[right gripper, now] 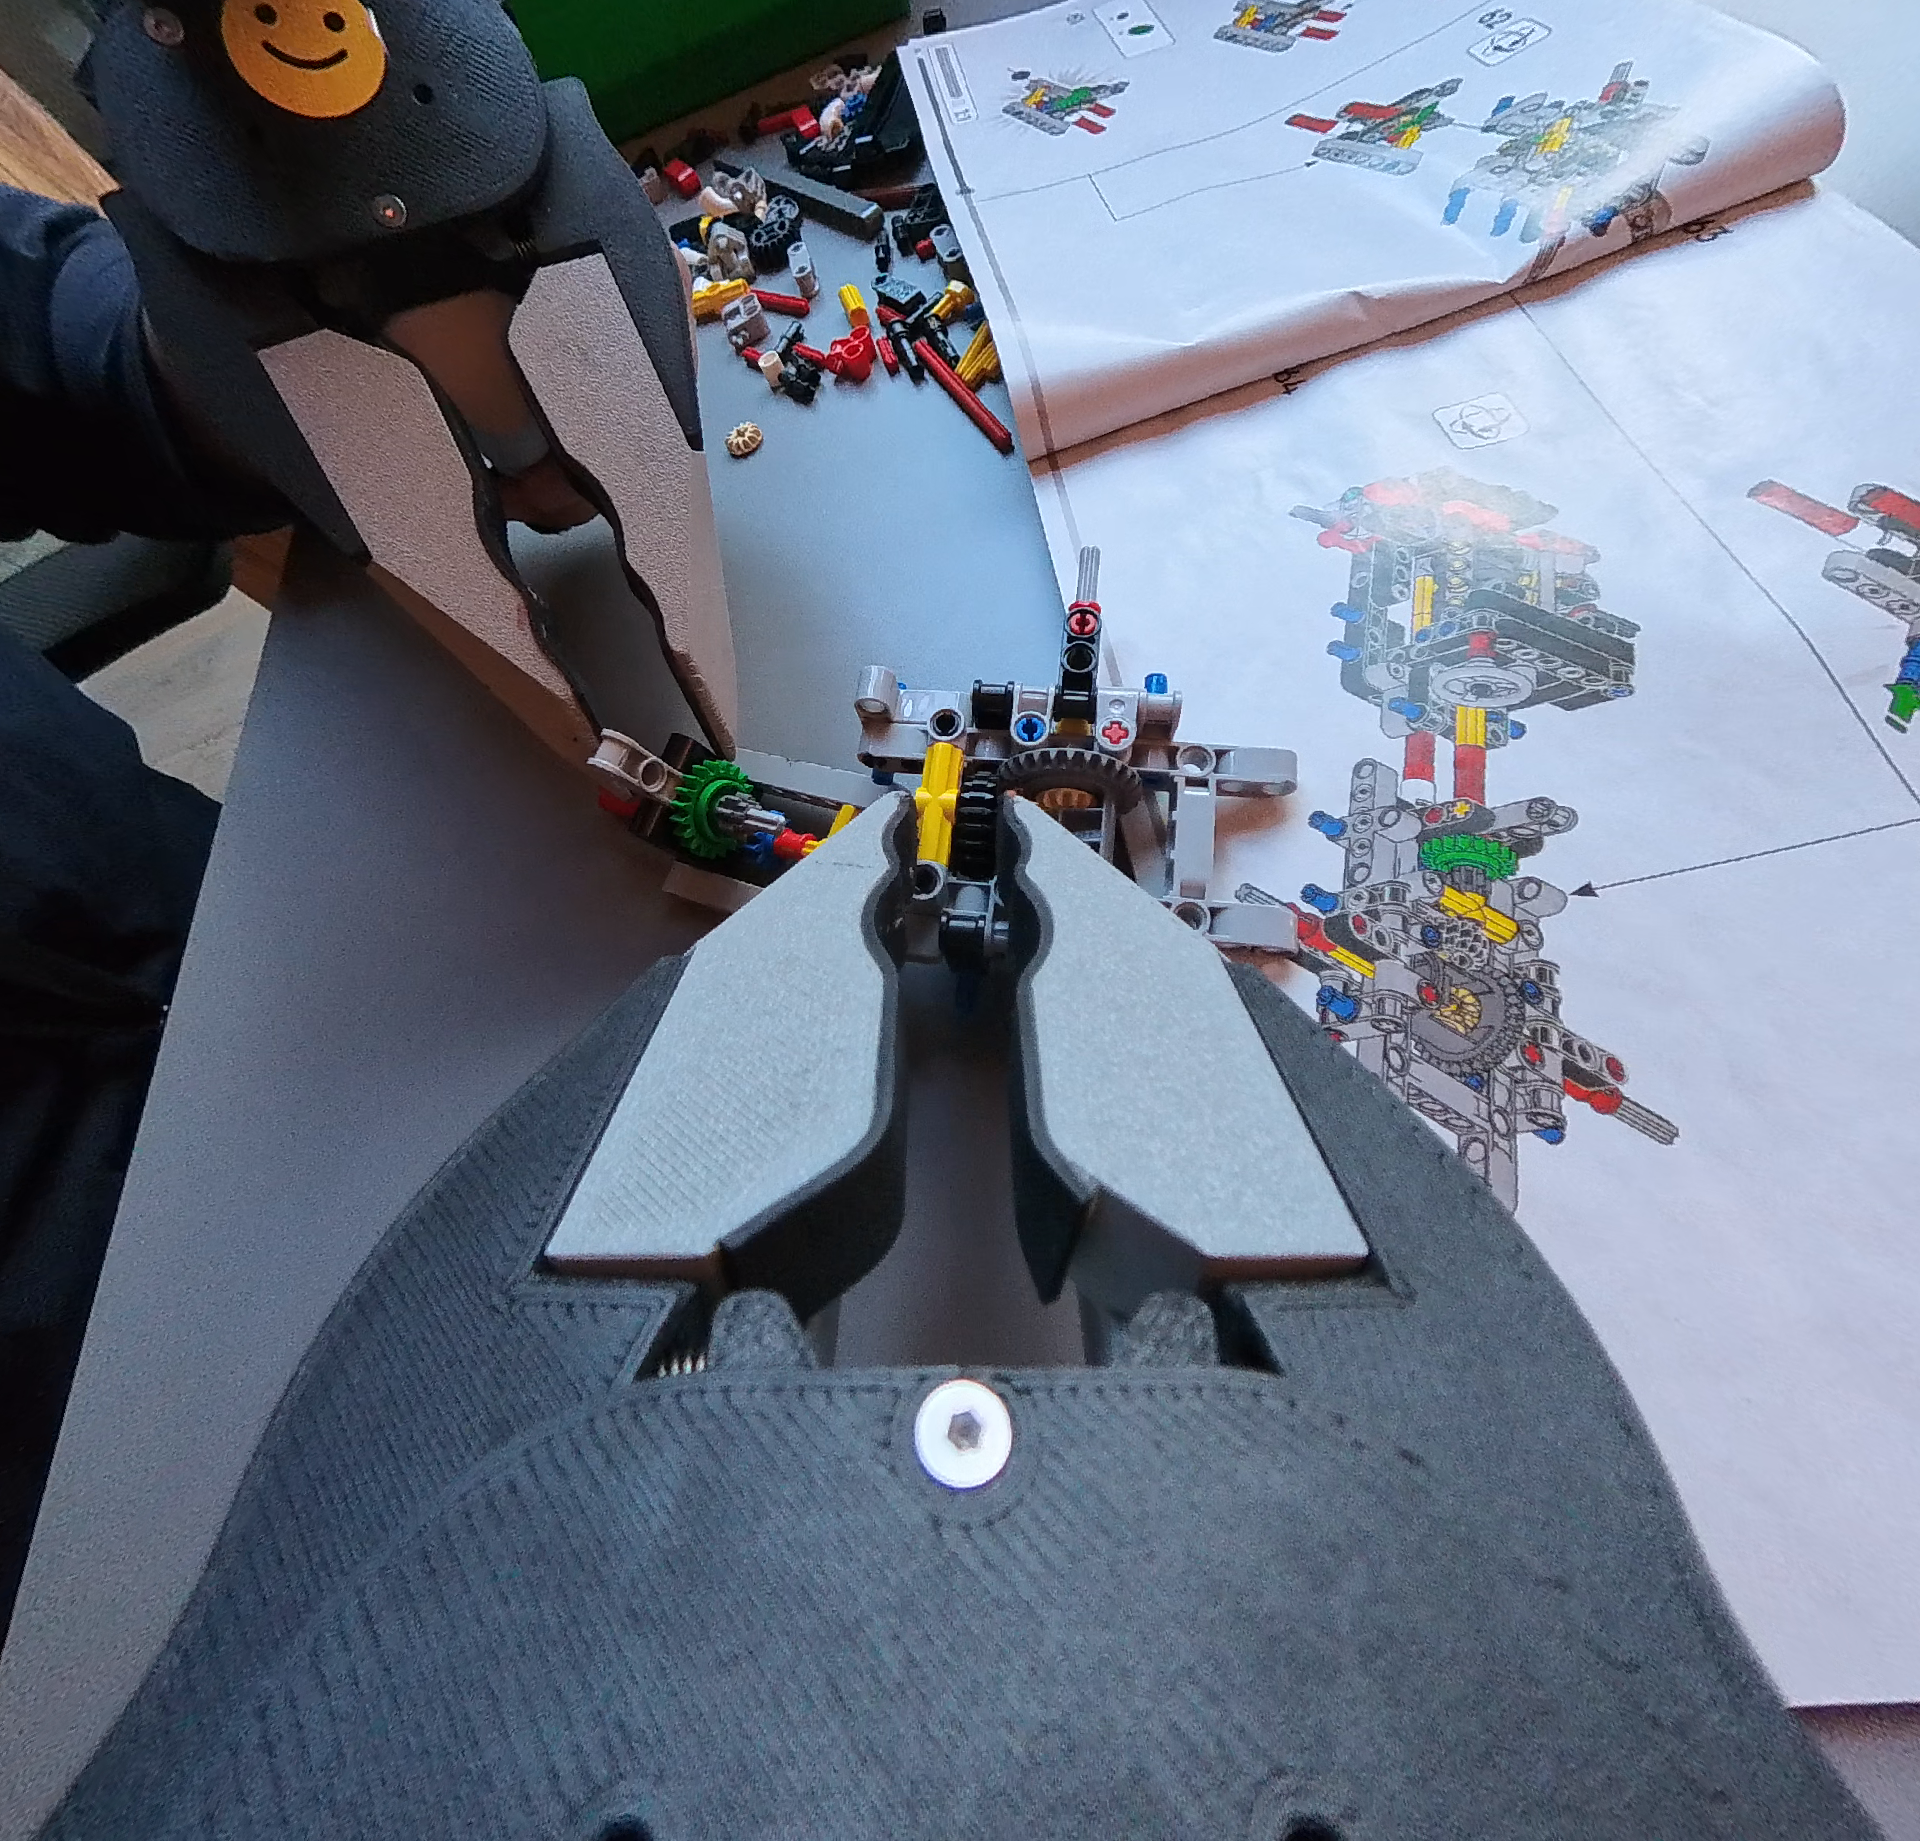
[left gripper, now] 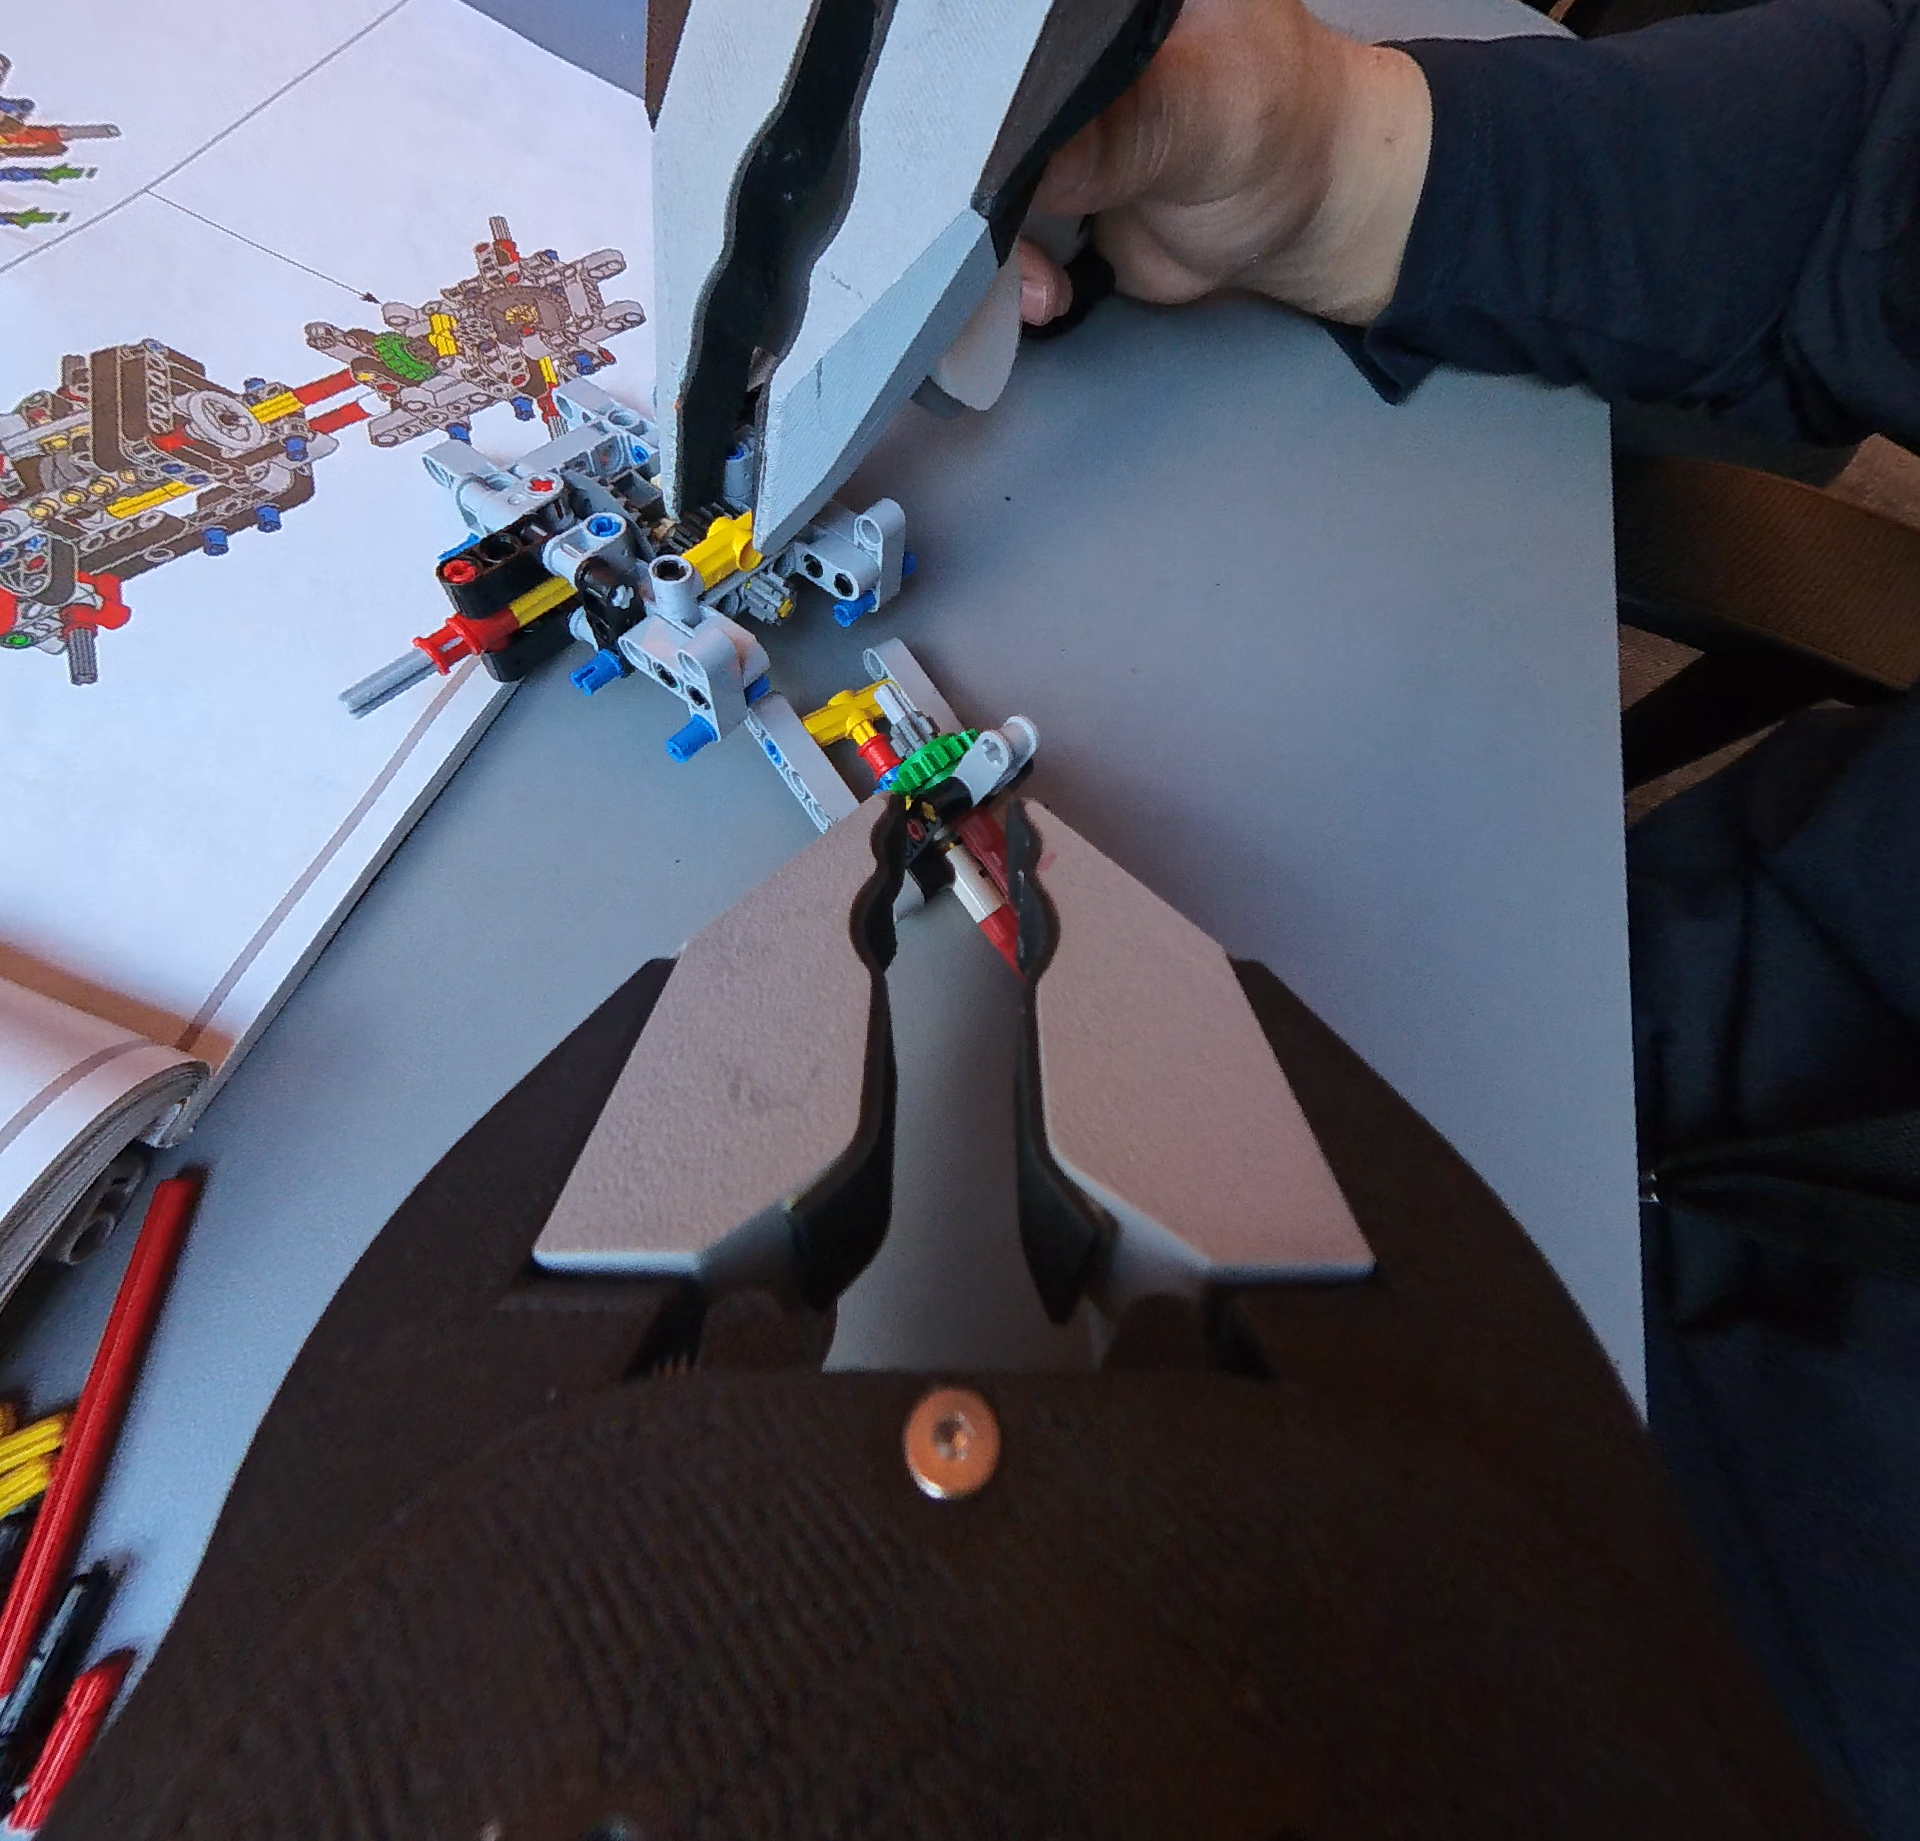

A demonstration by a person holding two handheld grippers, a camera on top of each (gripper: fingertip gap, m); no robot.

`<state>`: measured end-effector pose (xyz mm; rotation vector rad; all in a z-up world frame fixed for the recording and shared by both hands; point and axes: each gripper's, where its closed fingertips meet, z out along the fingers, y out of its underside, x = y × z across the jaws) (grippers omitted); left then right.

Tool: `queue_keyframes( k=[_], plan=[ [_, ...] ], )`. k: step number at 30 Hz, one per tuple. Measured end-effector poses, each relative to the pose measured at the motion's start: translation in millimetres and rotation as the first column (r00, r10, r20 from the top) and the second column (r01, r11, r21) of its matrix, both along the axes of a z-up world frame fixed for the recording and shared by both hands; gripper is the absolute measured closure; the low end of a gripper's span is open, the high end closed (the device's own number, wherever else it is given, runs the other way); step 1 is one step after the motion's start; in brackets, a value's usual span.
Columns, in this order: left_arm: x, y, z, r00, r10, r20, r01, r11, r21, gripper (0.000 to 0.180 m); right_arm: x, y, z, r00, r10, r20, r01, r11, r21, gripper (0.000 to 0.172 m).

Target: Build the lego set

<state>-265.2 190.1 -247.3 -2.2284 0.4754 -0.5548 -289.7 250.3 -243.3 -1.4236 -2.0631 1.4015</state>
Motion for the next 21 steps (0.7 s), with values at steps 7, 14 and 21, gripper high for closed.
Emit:
queue_keyframes(
  k=[7,14,21],
  plan=[
    [0.6,-0.6,-3.6,1.0,-0.009,-0.009,0.009,1.0,-0.009,0.165,0.3,0.1,0.4,1.0,0.001,0.001,-0.001,1.0,-0.008,0.16],
    [4.8,-1.5,-4.5,0.999,-0.028,-0.026,0.028,1.0,-0.002,0.161,2.1,-0.5,-1.4,1.0,0.004,0.002,-0.004,1.0,0.021,0.16],
    [4.0,-0.5,-4.8,0.998,-0.029,-0.059,0.03,0.999,0.019,0.164,2.8,-1.2,-1.8,1.0,0.008,0.006,-0.008,1.0,0.019,0.16]
  ],
)
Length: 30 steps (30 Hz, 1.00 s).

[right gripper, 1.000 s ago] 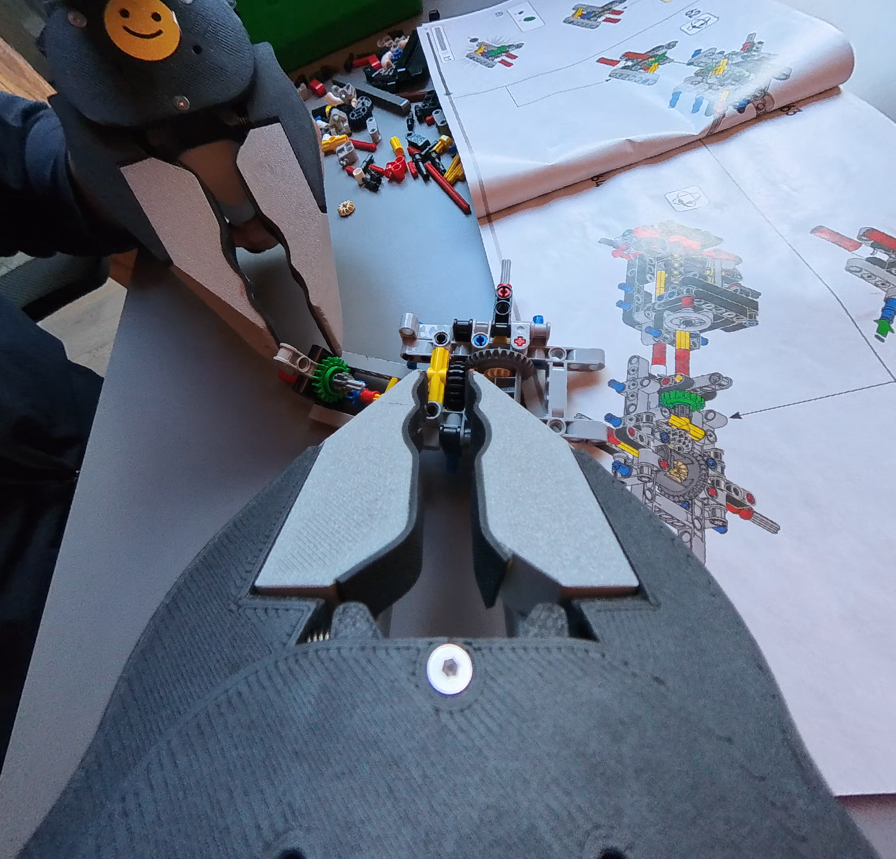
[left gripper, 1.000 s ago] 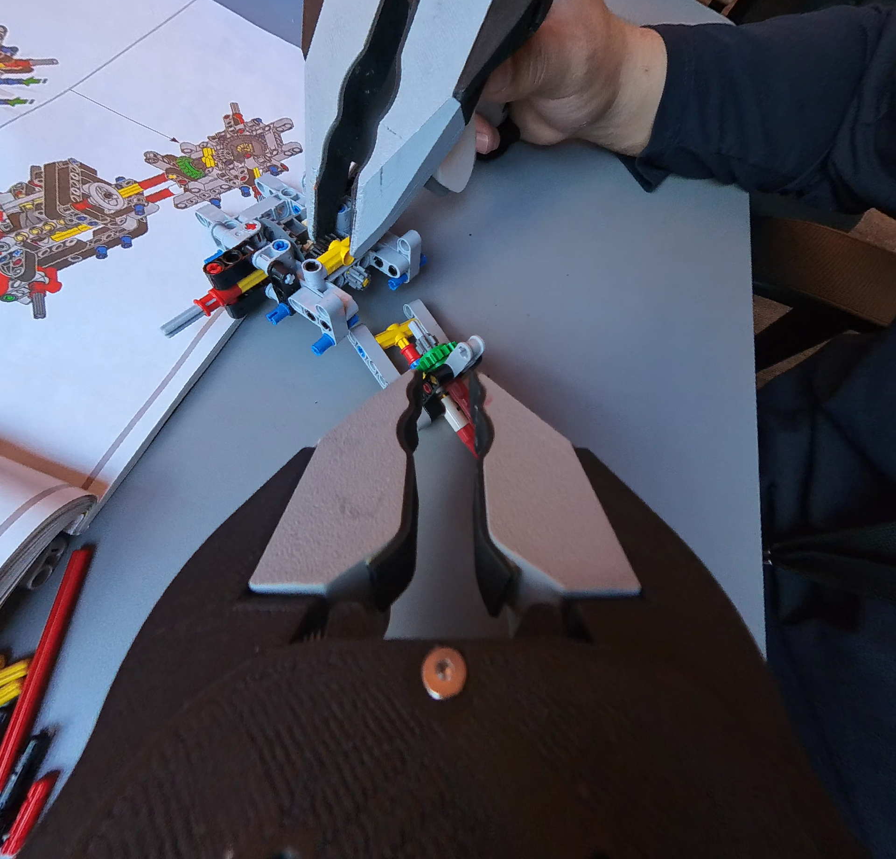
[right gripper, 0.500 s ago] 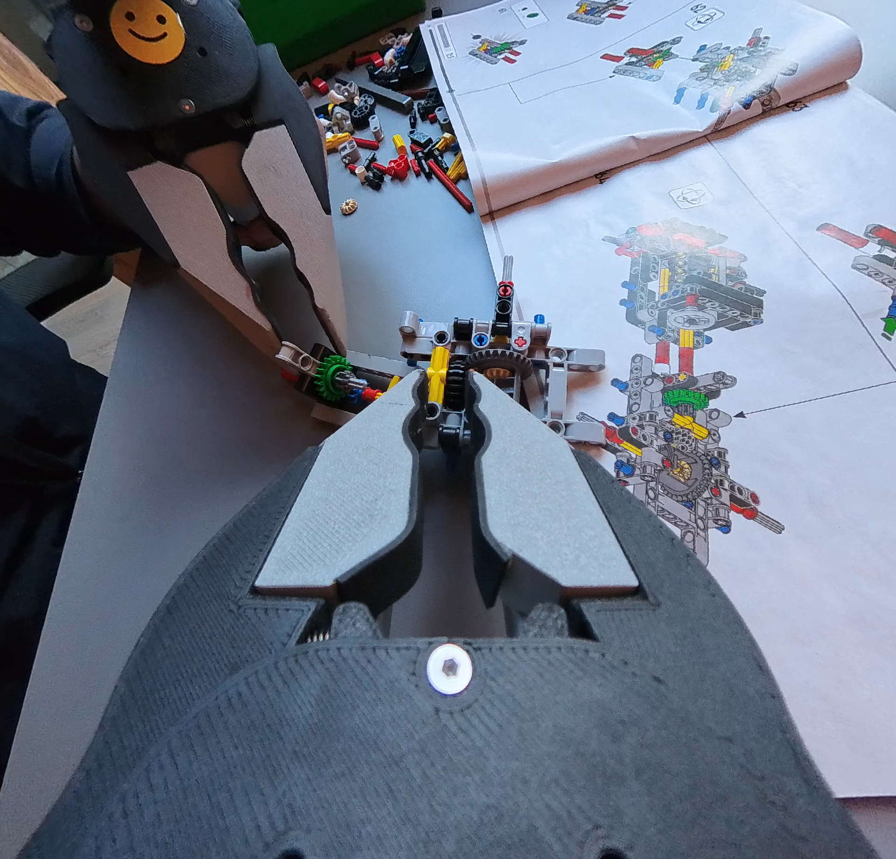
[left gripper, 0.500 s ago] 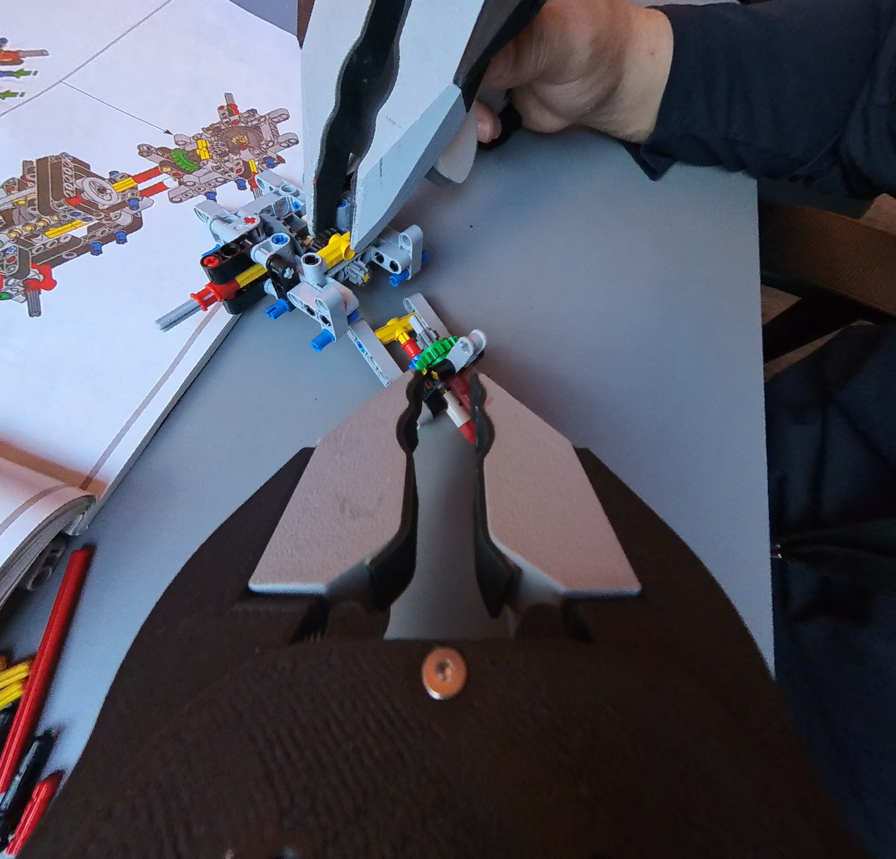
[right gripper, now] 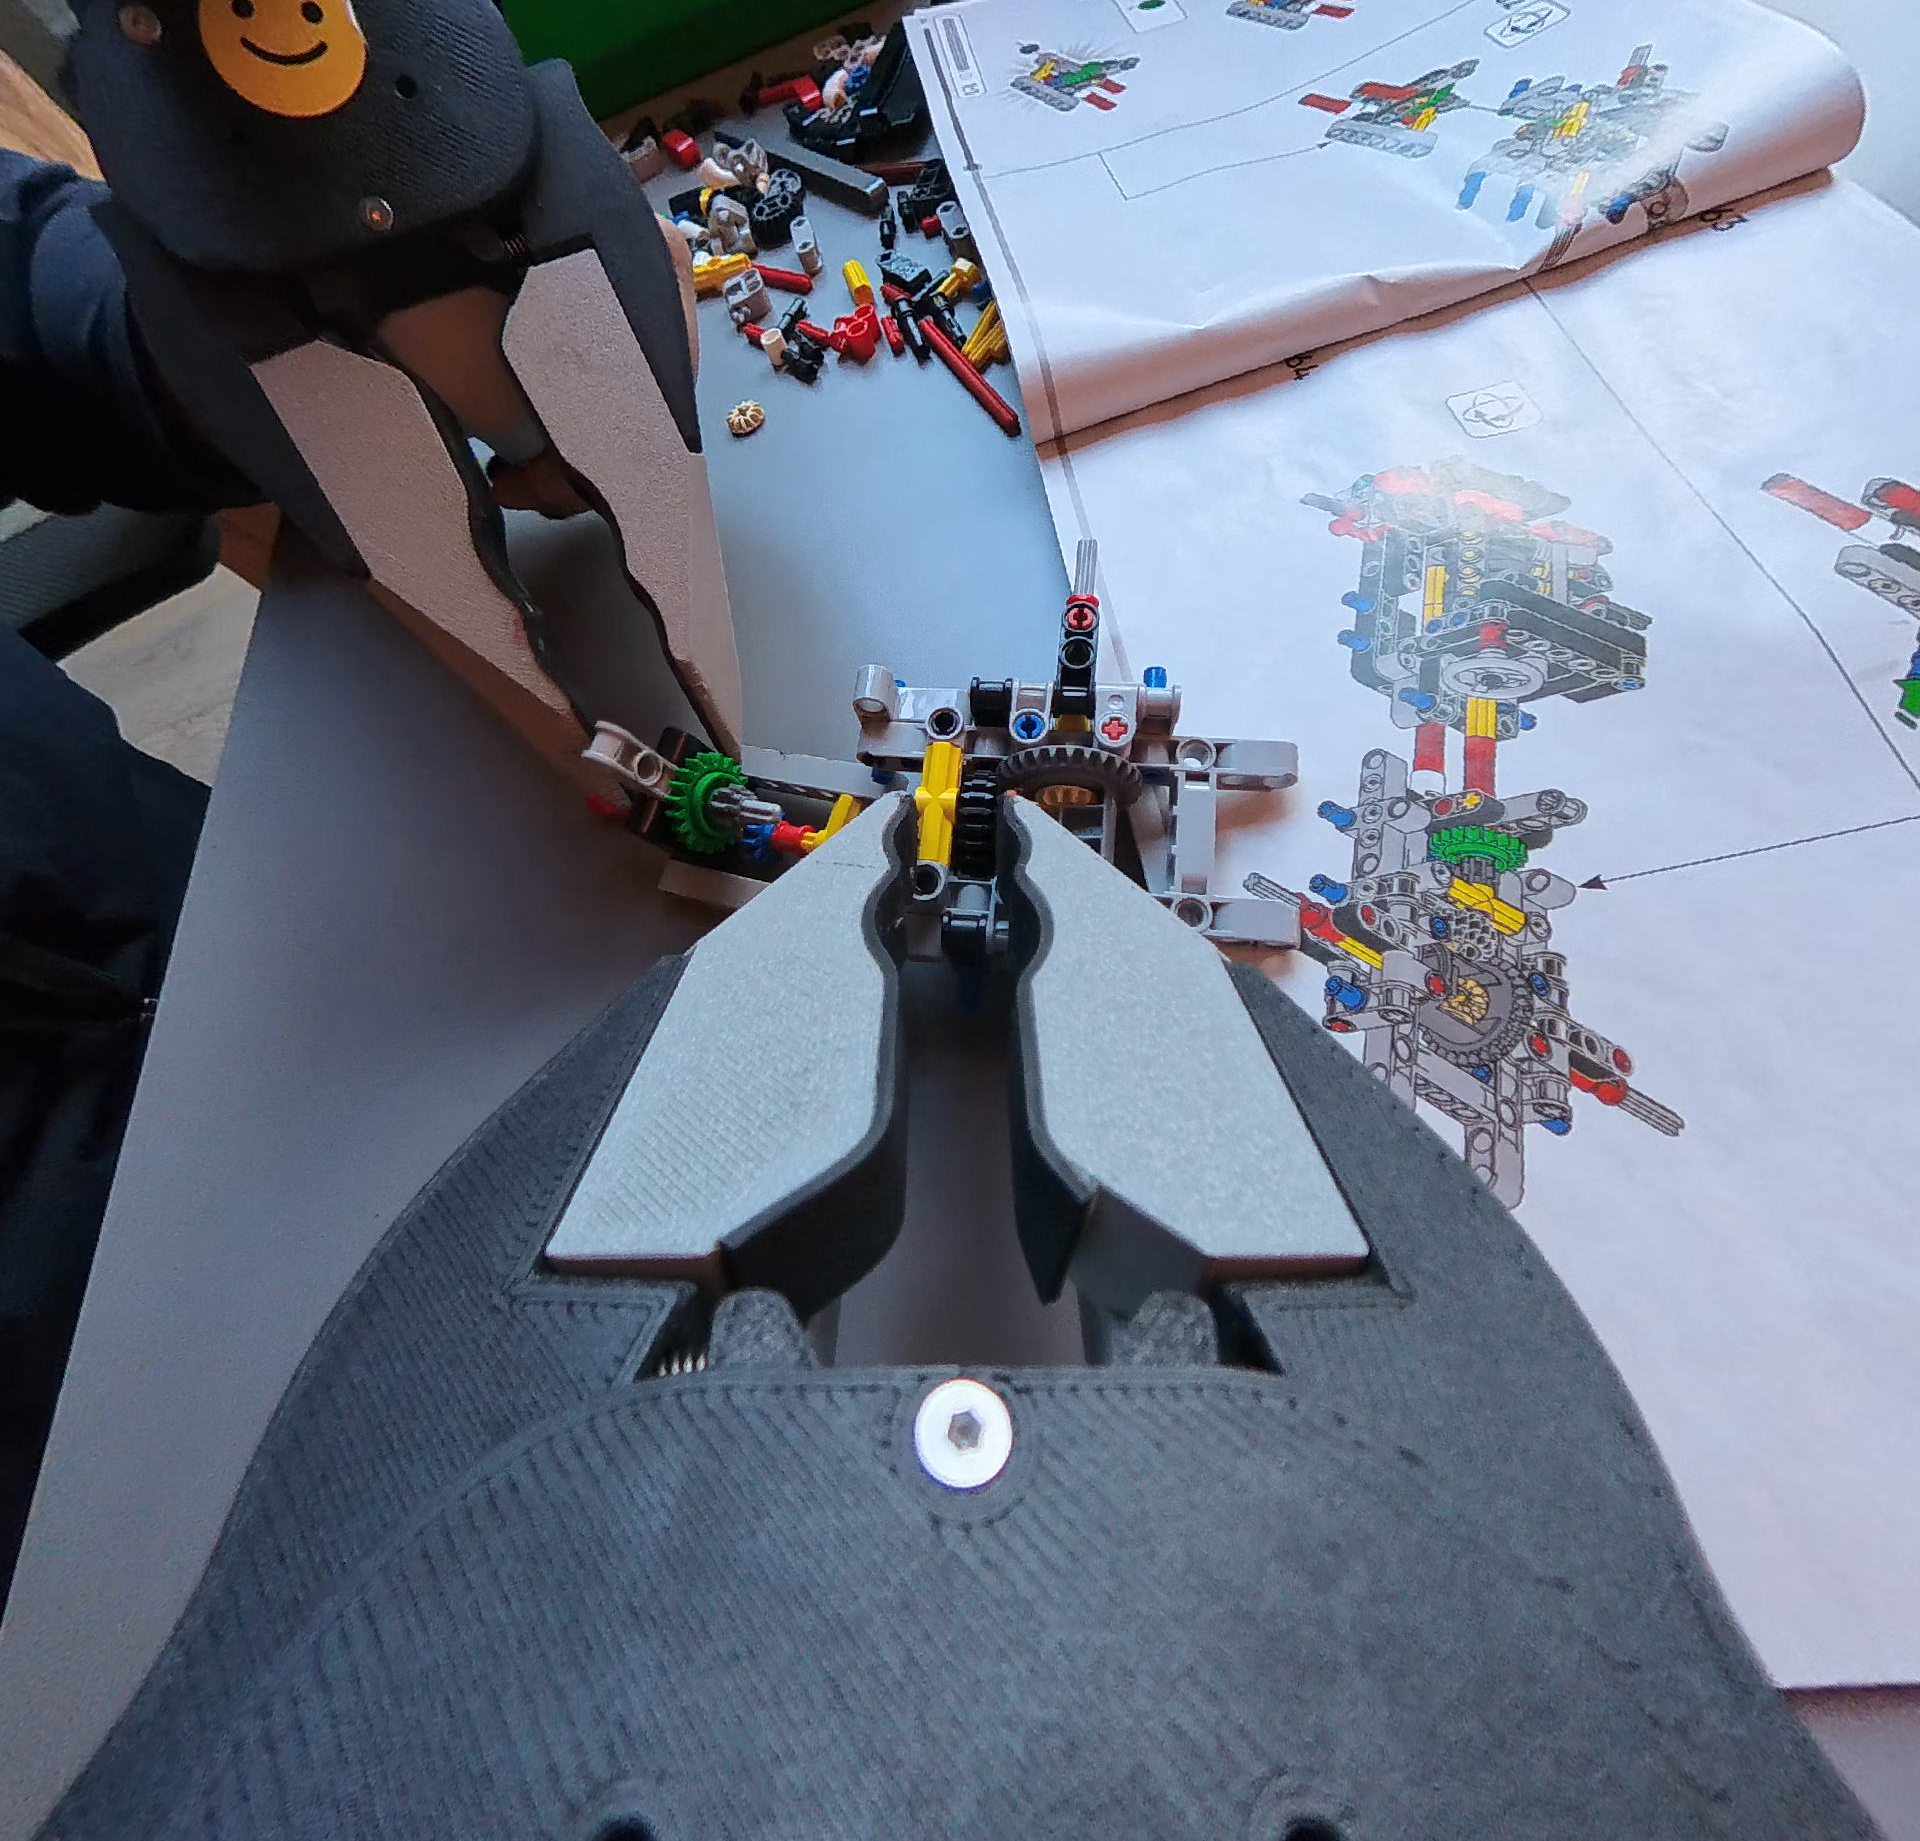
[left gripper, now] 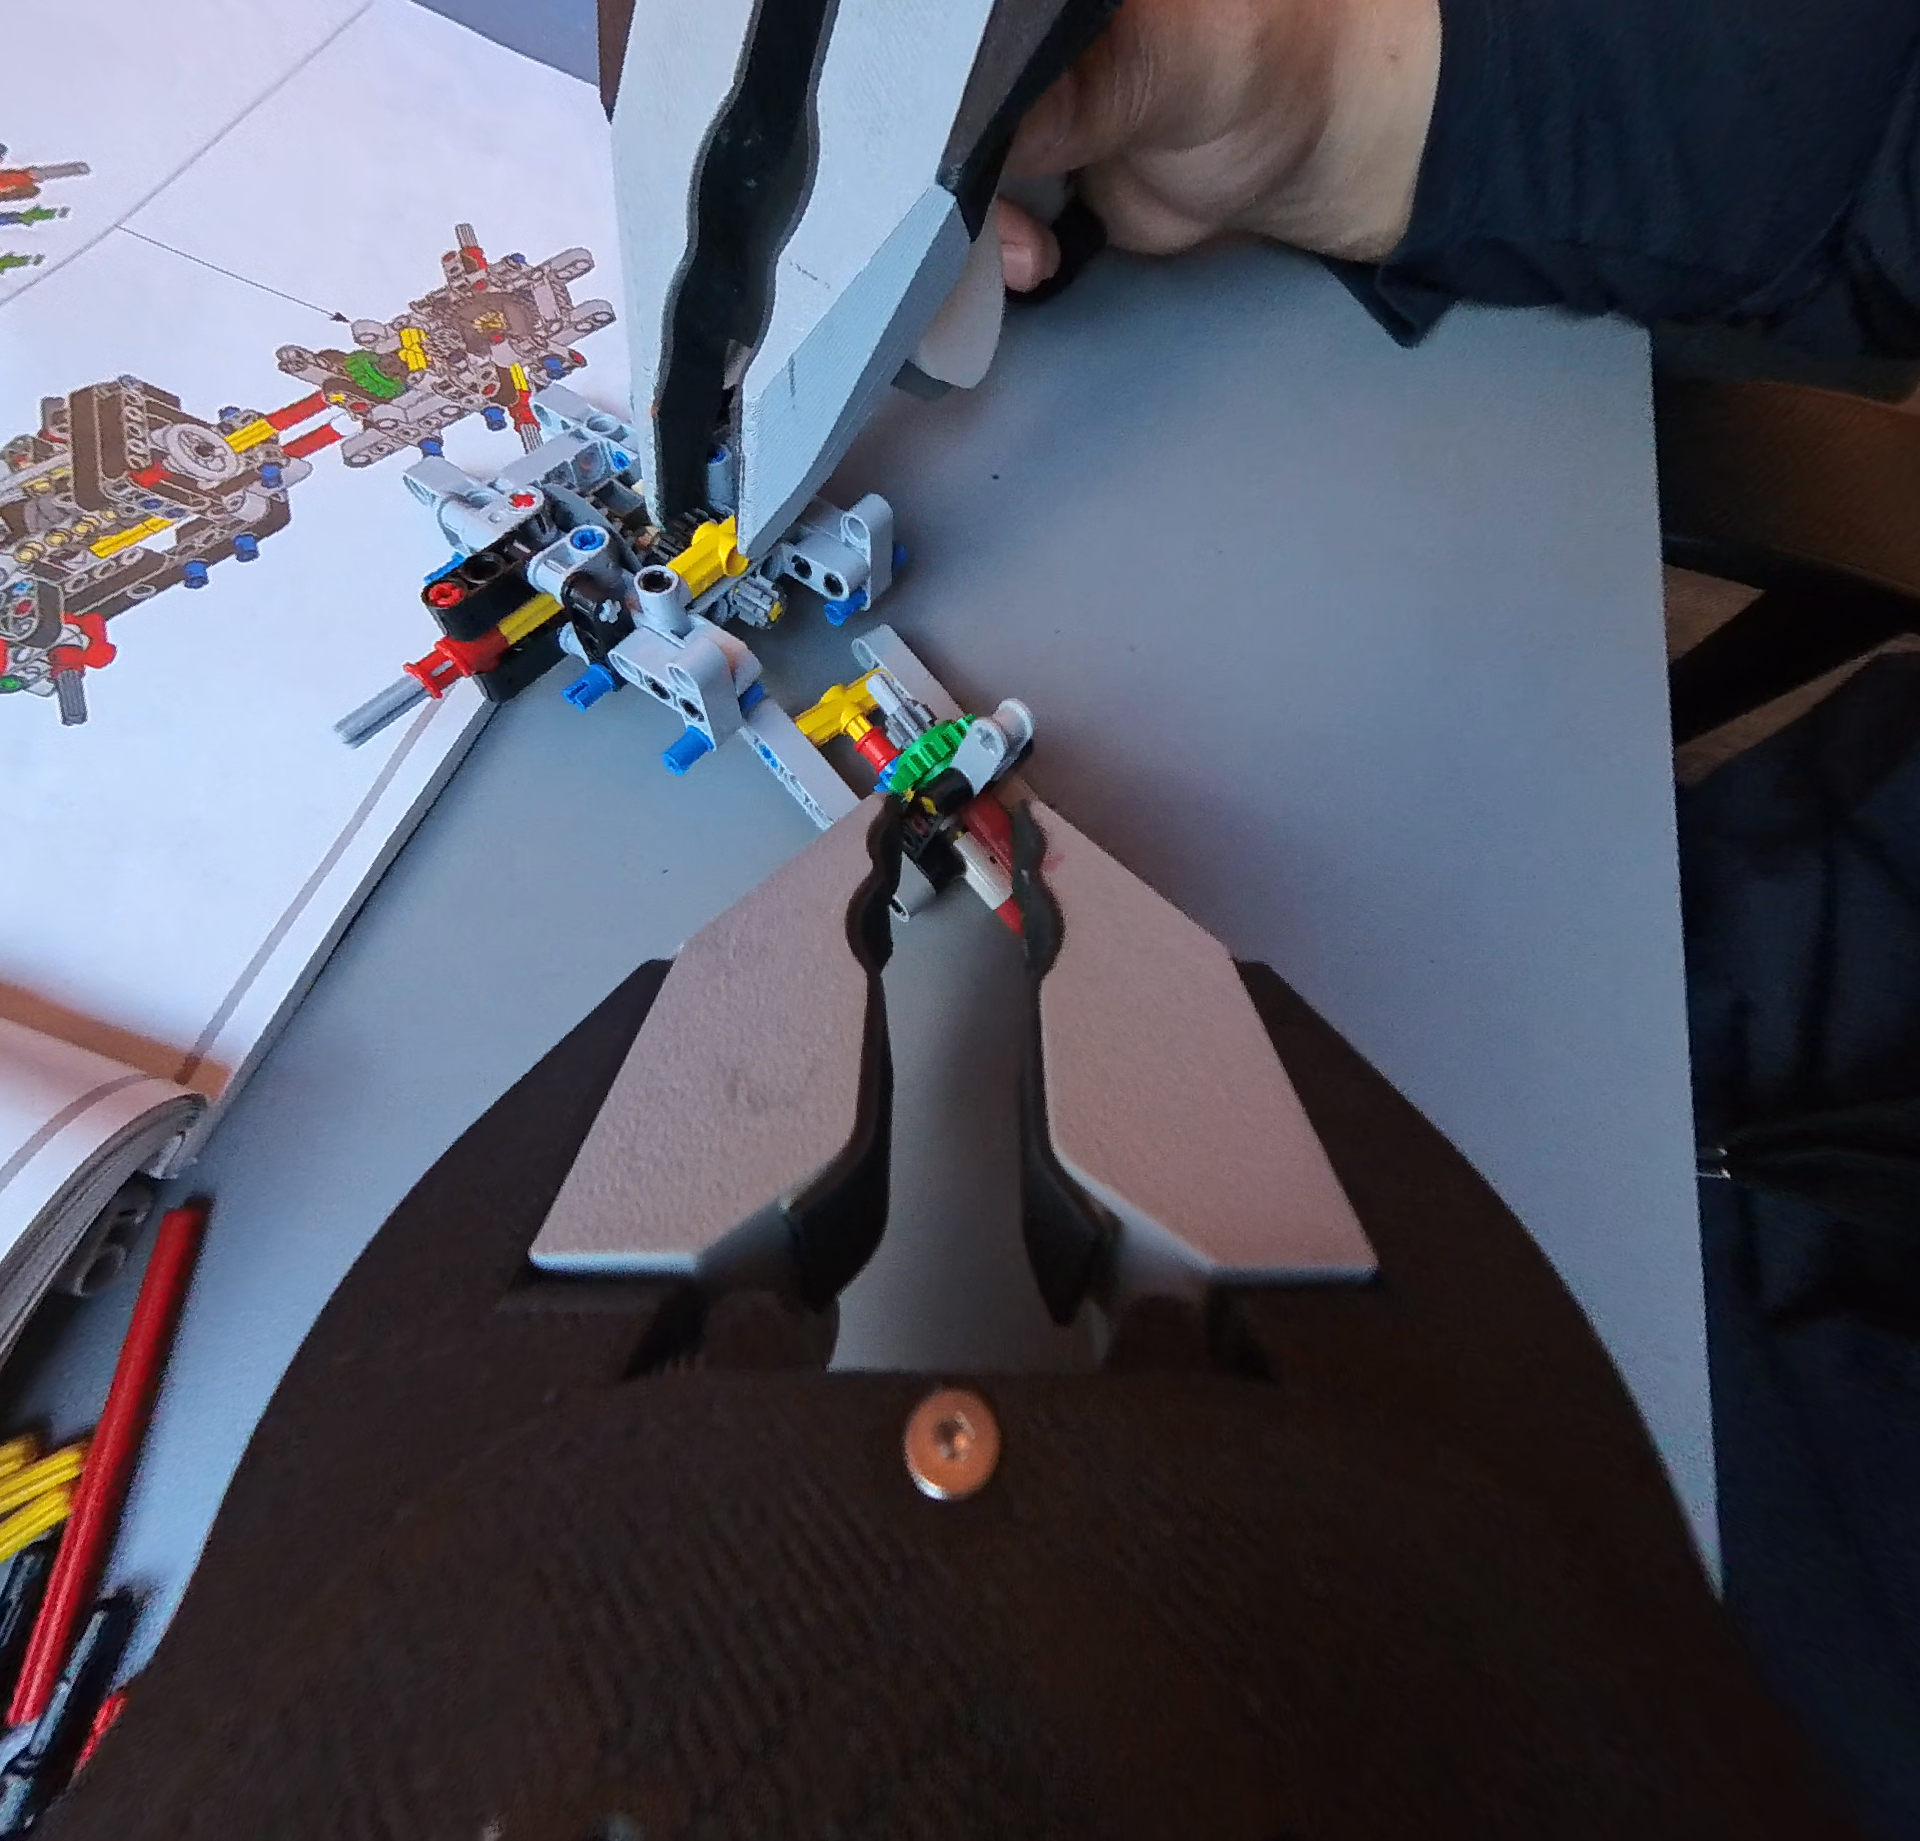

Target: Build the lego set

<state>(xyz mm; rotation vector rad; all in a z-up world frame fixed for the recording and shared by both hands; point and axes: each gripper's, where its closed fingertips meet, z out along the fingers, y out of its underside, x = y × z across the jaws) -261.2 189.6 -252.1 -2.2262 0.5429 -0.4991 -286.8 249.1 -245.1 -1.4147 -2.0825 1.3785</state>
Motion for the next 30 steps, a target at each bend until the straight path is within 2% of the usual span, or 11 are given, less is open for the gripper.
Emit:
queue_keyframes(
  k=[5,9,15,20,26,30],
  plan=[
    [0,0,1,1.0,0.006,0.028,-0.006,1.0,-0.008,0.164,1,-1,-2,1.0,0.009,0.003,-0.009,1.0,0.021,0.16],
    [6,-1,16,0.994,-0.024,0.103,0.021,0.999,0.028,0.158,3,-1,-2,1.0,0.02,0.0,-0.02,0.999,0.031,0.16],
    [-28,5,28,0.993,0.07,0.096,-0.077,0.995,0.066,0.158,5,1,-3,1.0,0.025,-0.003,-0.025,0.999,0.046,0.16],
    [-48,7,19,0.989,0.13,0.072,-0.132,0.991,0.024,0.161,5,0,-4,1.0,0.027,-0.01,-0.026,0.997,0.076,0.16],
    [-52,3,0,0.992,0.128,0.018,-0.127,0.99,-0.055,0.162,5,0,-3,1.0,0.028,-0.011,-0.027,0.997,0.066,0.16],
    [-54,1,-3,0.992,0.126,0.0,-0.126,0.989,-0.071,0.163,5,0,-3,1.0,0.029,-0.011,-0.028,0.998,0.062,0.16]
  ],
)
